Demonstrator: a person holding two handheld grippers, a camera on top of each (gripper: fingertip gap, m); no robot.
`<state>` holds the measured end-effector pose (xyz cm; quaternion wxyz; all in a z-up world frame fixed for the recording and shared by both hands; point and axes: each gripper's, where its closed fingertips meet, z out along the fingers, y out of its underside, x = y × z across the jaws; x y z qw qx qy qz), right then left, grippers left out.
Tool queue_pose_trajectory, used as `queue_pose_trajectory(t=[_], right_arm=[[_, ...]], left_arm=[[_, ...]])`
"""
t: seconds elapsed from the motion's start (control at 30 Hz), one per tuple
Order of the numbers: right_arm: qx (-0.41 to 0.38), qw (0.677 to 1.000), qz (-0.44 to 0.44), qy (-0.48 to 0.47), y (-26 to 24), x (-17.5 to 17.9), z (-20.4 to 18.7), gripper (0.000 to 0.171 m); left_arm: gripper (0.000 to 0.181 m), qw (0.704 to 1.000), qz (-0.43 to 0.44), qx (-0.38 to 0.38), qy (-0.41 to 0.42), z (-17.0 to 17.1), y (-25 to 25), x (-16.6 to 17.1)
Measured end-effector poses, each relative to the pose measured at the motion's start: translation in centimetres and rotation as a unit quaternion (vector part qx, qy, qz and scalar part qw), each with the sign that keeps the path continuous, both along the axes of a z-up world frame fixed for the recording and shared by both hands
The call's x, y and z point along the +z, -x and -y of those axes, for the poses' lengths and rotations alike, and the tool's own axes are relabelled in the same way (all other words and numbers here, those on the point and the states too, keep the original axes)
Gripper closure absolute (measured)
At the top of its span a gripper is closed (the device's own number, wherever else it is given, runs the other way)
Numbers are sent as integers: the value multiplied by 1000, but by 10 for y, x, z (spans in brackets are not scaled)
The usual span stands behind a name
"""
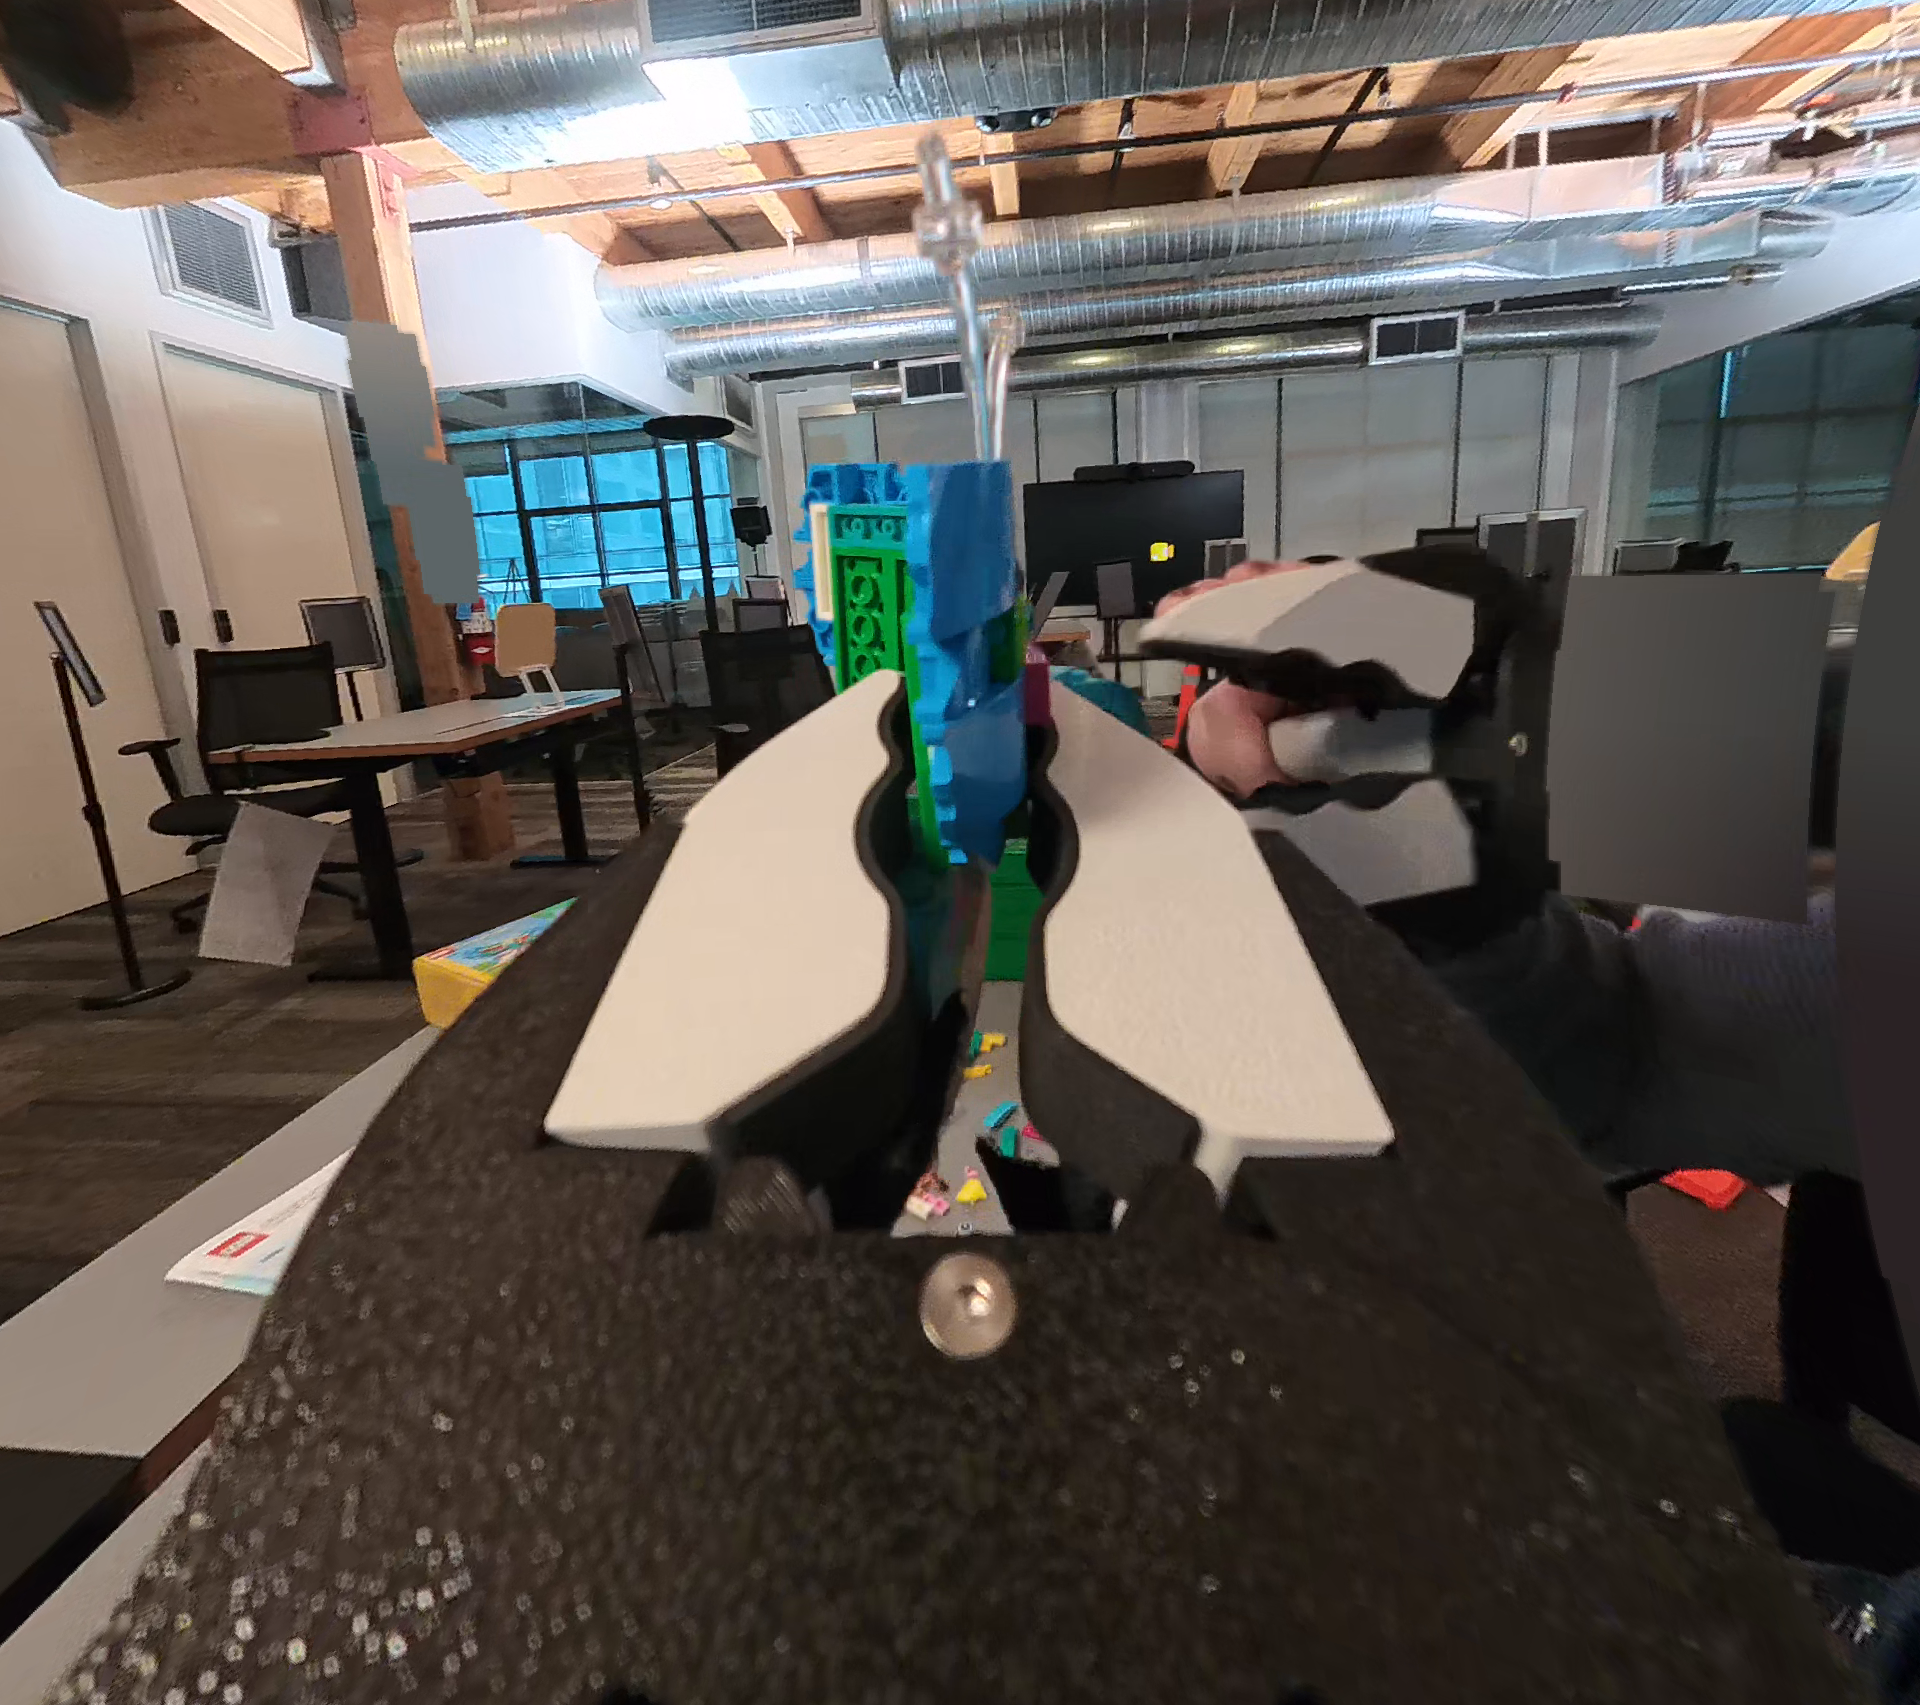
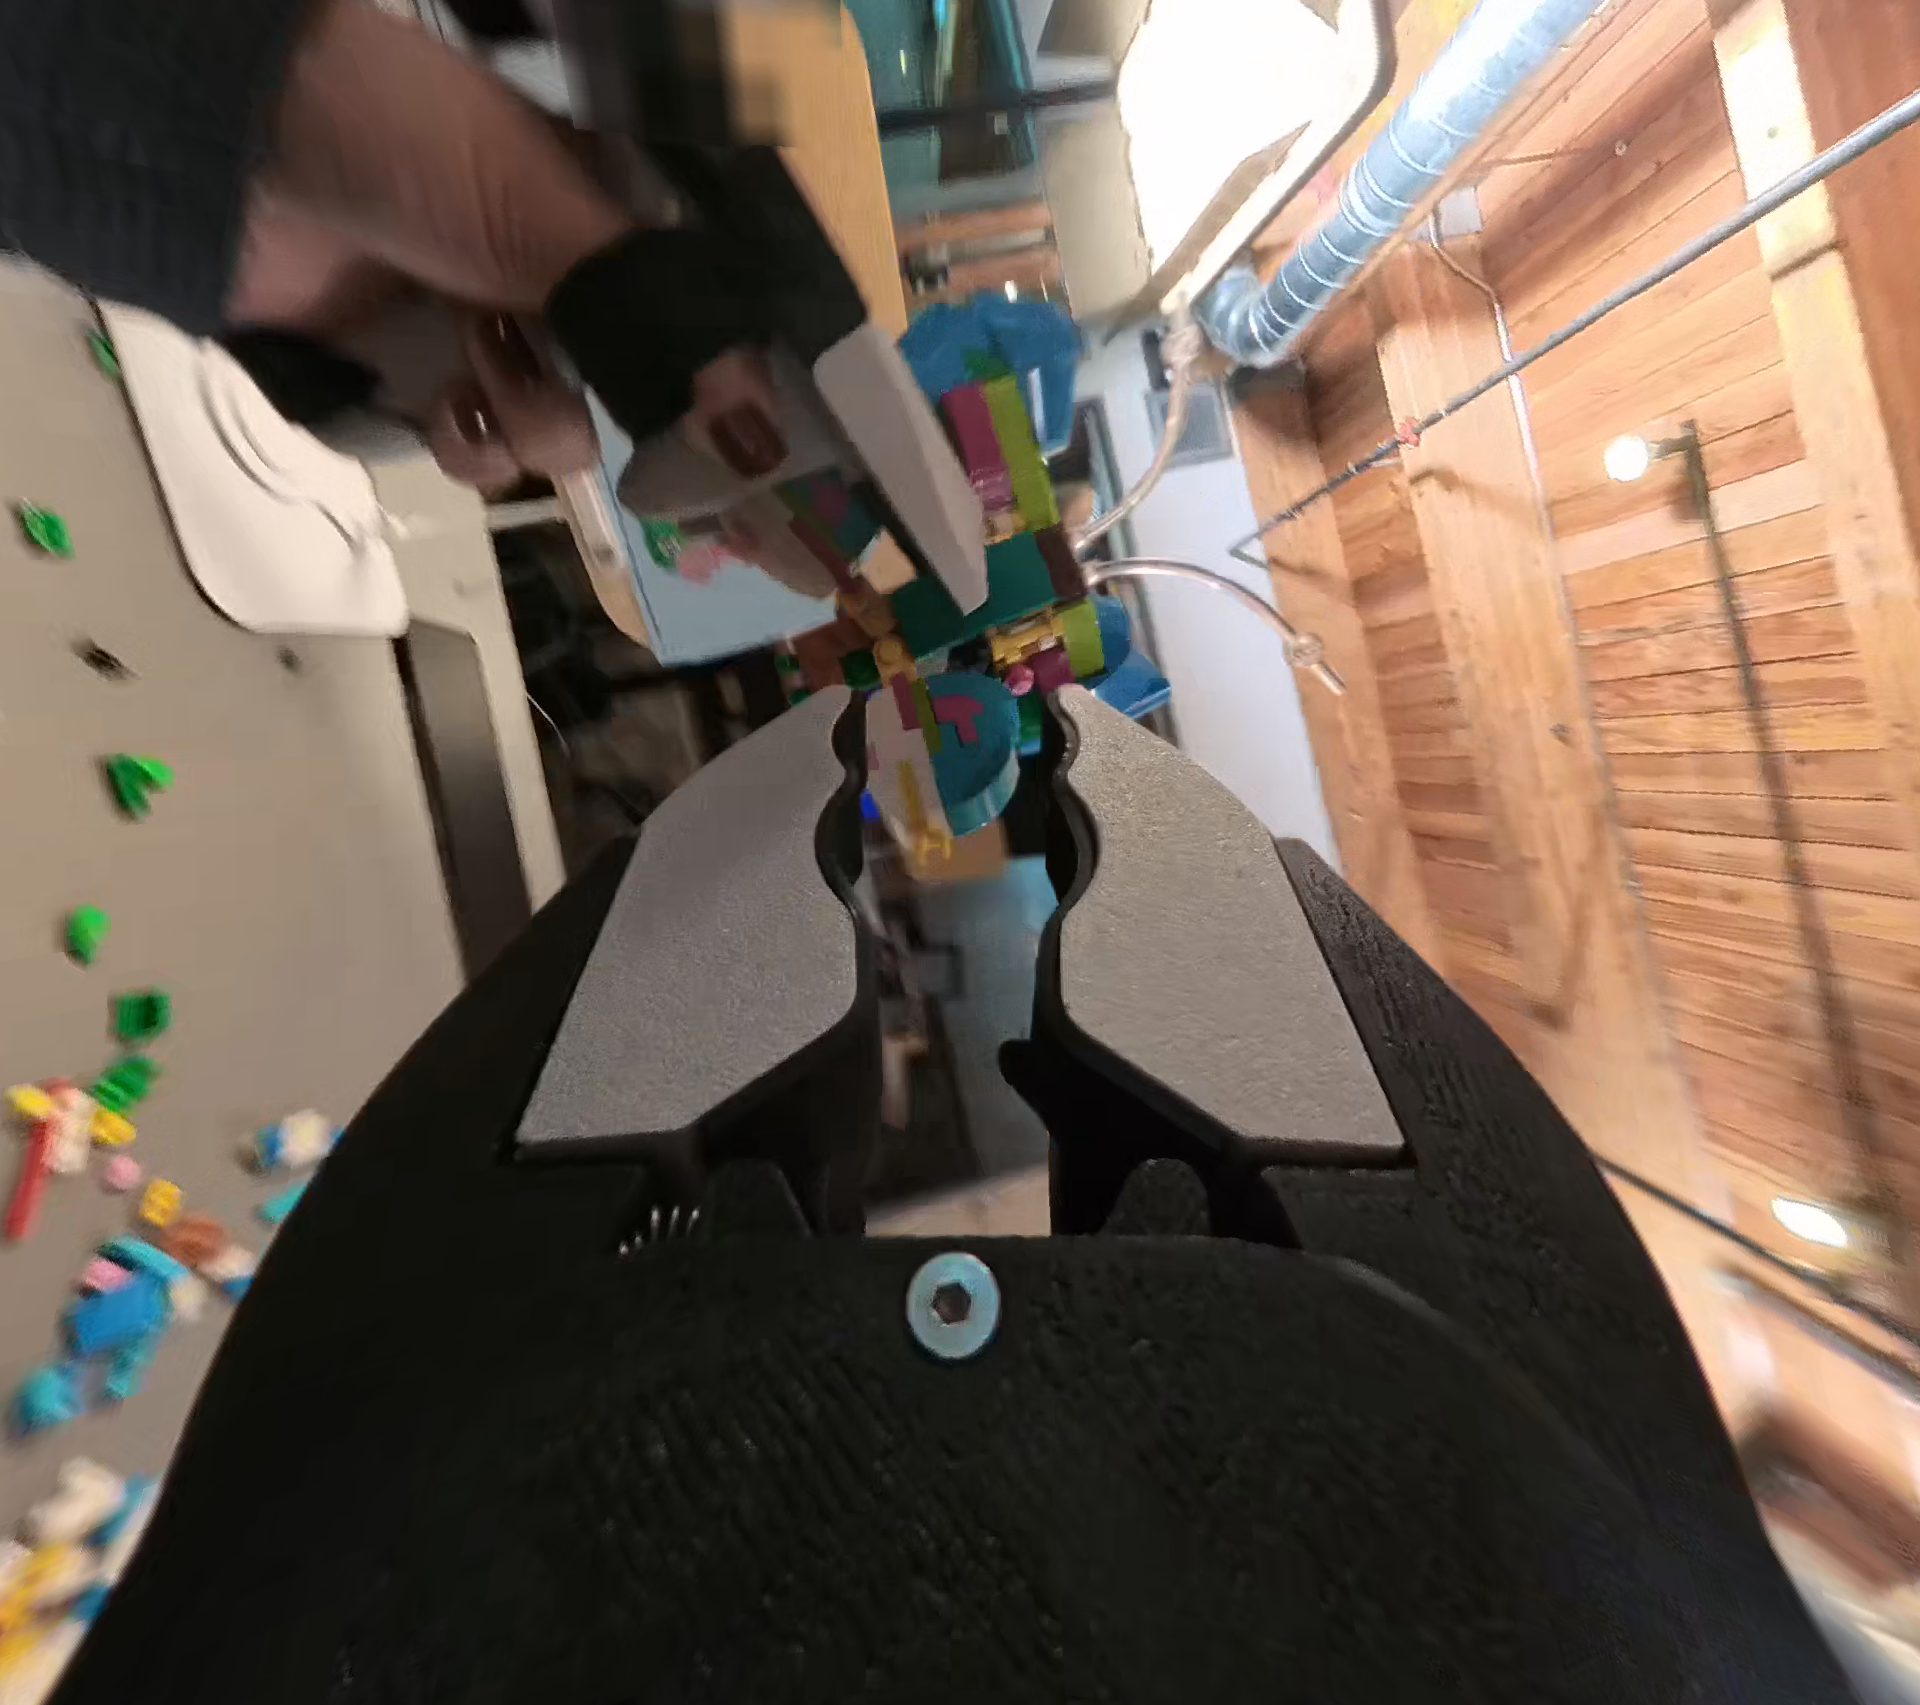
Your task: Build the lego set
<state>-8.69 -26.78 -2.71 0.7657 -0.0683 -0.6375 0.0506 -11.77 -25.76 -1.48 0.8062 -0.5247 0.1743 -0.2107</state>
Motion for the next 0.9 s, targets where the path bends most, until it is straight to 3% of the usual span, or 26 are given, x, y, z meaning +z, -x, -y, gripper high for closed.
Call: queue_pose_trajectory(t=[0.13,0.2,0.3,0.4,0.5,0.57,0.73,0.9], right_arm=[[130,971,21,202,-16,13,-12,134],[203,917,69,337,-16,15,-21,122],[295,808,167,482,-10,11,-20,109],[352,720,216,558,-6,11,-19,106],[398,659,224,597,-9,19,-21,106],[398,654,219,605,-8,19,-25,106],[343,692,225,594,-3,4,-24,114],[310,734,190,573,-9,7,-25,133]], left_arm=[[162,997,23,-70,-6,9,1,0],[163,992,28,-122,-4,15,-2,-1],[163,981,40,-192,1,22,-8,-3],[163,974,47,-224,7,22,-10,-5],[163,977,32,-211,22,15,-16,-10],[163,977,31,-210,21,14,-20,-9],[162,983,37,-179,20,7,-17,-8],[163,987,61,-151,17,4,-6,-5]])
